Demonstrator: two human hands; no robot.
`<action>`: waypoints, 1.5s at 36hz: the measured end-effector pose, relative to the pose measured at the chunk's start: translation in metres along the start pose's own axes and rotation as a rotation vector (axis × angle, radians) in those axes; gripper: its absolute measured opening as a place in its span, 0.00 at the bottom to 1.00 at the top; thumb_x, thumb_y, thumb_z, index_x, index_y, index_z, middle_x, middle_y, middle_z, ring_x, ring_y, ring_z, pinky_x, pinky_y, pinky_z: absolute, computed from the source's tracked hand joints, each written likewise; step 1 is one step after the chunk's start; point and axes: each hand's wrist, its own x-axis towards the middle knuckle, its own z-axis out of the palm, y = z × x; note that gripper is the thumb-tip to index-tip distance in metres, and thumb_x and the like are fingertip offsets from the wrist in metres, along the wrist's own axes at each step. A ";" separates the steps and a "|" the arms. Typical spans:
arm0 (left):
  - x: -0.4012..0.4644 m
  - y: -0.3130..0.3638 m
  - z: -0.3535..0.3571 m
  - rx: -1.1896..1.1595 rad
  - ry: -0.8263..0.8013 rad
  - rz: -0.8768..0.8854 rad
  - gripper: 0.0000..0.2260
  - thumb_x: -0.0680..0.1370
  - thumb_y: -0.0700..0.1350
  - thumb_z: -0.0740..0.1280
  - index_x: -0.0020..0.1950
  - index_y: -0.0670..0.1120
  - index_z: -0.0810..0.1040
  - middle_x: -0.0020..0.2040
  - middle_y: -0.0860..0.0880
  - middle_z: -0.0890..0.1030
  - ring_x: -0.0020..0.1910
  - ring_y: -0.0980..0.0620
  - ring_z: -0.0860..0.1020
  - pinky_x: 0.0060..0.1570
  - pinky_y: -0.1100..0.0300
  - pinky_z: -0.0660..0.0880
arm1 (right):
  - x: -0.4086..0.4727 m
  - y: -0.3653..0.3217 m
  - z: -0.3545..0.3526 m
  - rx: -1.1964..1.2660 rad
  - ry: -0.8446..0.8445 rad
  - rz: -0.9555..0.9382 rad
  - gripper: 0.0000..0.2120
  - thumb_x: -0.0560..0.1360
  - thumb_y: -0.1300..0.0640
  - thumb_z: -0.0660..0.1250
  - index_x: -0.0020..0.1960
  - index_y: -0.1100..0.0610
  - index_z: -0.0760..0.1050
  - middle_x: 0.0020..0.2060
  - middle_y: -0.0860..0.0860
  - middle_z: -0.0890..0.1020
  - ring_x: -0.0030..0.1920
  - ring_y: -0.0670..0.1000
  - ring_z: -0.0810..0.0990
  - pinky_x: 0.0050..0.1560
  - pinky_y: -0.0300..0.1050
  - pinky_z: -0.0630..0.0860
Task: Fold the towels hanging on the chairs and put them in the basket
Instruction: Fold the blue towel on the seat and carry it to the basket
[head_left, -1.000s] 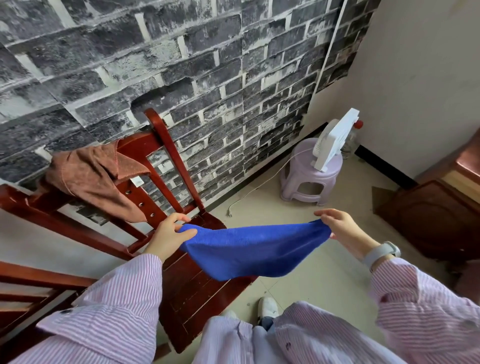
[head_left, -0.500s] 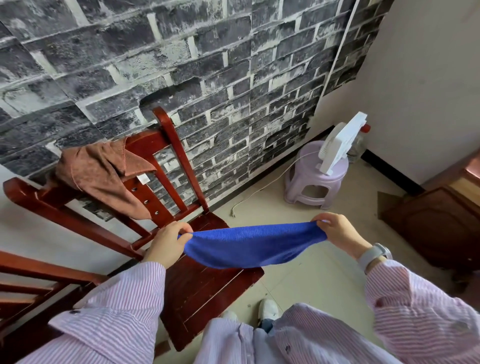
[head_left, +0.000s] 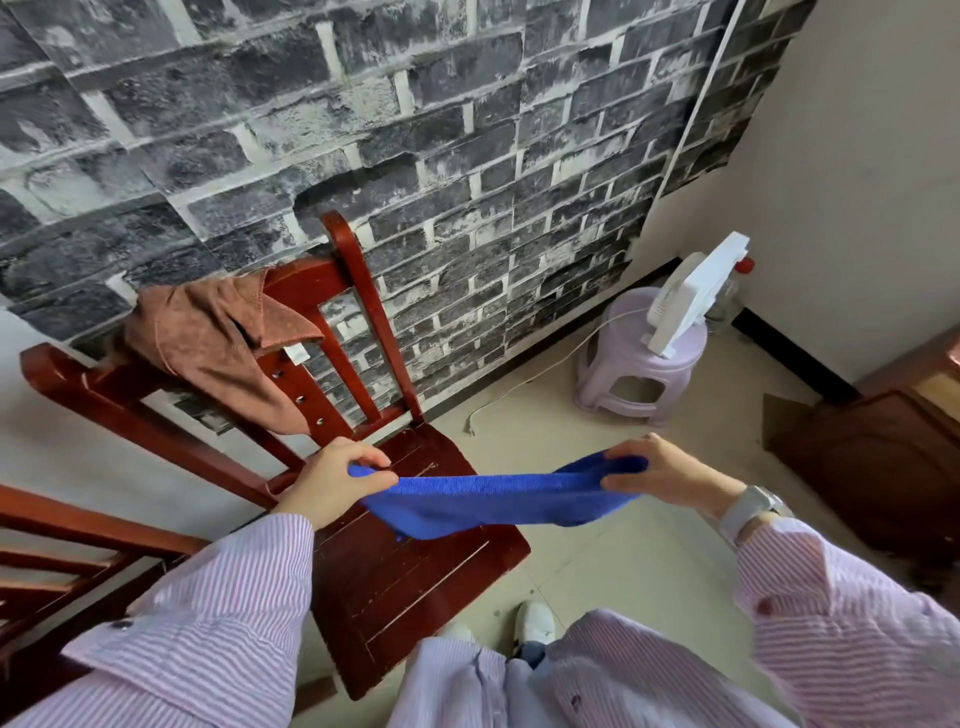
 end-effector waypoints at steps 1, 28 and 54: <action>-0.002 -0.001 0.000 0.026 -0.035 0.006 0.08 0.69 0.45 0.74 0.45 0.52 0.78 0.51 0.50 0.74 0.50 0.54 0.74 0.50 0.61 0.68 | 0.002 0.000 0.003 -0.104 -0.059 -0.007 0.20 0.70 0.48 0.70 0.60 0.52 0.75 0.55 0.52 0.72 0.53 0.52 0.73 0.55 0.43 0.71; -0.040 -0.087 -0.060 0.345 0.824 -0.007 0.09 0.70 0.34 0.66 0.48 0.41 0.83 0.43 0.42 0.83 0.43 0.40 0.78 0.44 0.49 0.74 | 0.088 -0.132 0.040 -0.349 0.514 -0.505 0.19 0.70 0.55 0.52 0.52 0.58 0.79 0.45 0.55 0.82 0.47 0.60 0.80 0.48 0.54 0.70; -0.085 -0.295 0.236 0.292 0.080 -0.367 0.13 0.66 0.35 0.62 0.44 0.41 0.83 0.40 0.42 0.83 0.42 0.40 0.80 0.41 0.50 0.77 | 0.119 0.102 0.286 -0.628 -0.280 -0.348 0.10 0.69 0.65 0.69 0.48 0.55 0.81 0.43 0.57 0.82 0.45 0.62 0.80 0.50 0.55 0.71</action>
